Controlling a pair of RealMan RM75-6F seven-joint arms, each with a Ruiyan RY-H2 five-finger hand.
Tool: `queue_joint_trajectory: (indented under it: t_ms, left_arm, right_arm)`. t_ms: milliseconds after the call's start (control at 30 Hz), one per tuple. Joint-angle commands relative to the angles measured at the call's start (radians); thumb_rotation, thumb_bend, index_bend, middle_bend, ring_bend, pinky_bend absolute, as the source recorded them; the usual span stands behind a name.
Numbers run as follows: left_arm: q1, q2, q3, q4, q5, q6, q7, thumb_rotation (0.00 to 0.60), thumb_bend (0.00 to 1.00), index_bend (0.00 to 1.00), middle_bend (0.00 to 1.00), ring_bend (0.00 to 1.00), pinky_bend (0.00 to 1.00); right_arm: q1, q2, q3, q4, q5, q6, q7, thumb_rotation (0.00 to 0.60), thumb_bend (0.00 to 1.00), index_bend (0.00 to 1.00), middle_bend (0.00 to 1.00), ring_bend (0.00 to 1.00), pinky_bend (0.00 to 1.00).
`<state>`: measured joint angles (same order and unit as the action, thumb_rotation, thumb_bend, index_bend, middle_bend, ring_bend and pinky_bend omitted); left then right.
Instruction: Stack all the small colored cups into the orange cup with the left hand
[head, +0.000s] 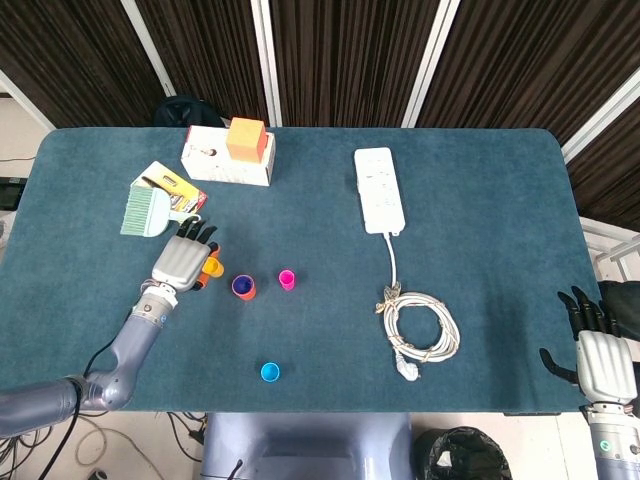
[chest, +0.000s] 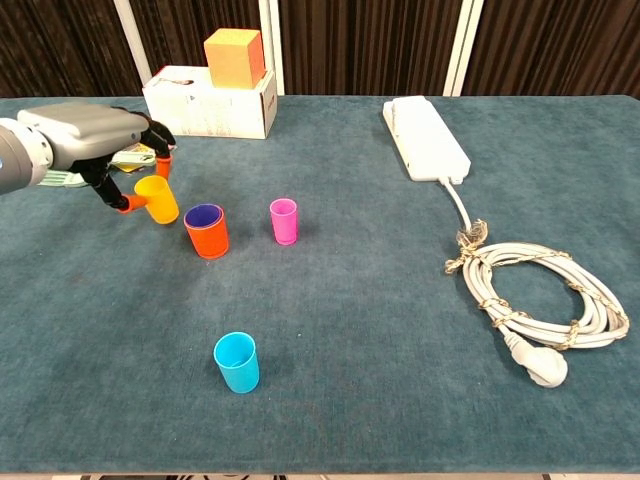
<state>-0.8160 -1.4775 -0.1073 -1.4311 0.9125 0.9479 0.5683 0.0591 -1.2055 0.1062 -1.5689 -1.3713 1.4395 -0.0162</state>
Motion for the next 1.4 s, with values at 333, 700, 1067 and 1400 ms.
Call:
queue_joint_trajectory:
  t_ms: [333, 700, 1067, 1400]
  left_arm:
    - [0.005, 0.141, -0.038, -0.272, 0.099, 0.048, -0.050, 0.600, 0.40, 0.46, 0.12, 0.00, 0.00]
    - [-0.015, 0.155, -0.026, -0.306, 0.052, 0.025, -0.002, 0.600, 0.40, 0.46, 0.12, 0.00, 0.00]
    - [-0.038, 0.106, -0.014, -0.265, 0.020, 0.016, 0.032, 0.600, 0.40, 0.46, 0.12, 0.00, 0.00]
    - [-0.043, 0.085, 0.001, -0.246, 0.010, 0.018, 0.045, 0.600, 0.40, 0.46, 0.12, 0.00, 0.00]
  right_arm:
    - [0.002, -0.003, -0.003, 0.001, -0.003, -0.005, 0.000, 0.600, 0.34, 0.12, 0.04, 0.12, 0.06]
    - [-0.003, 0.005, -0.002, -0.009, -0.009, 0.007, 0.009, 0.600, 0.34, 0.12, 0.05, 0.12, 0.06]
    - [-0.005, 0.008, 0.000, -0.009, -0.007, 0.010, 0.016, 0.600, 0.34, 0.12, 0.04, 0.12, 0.06]
    - [-0.004, 0.008, -0.001, -0.008, -0.008, 0.007, 0.020, 0.600, 0.34, 0.12, 0.04, 0.12, 0.06]
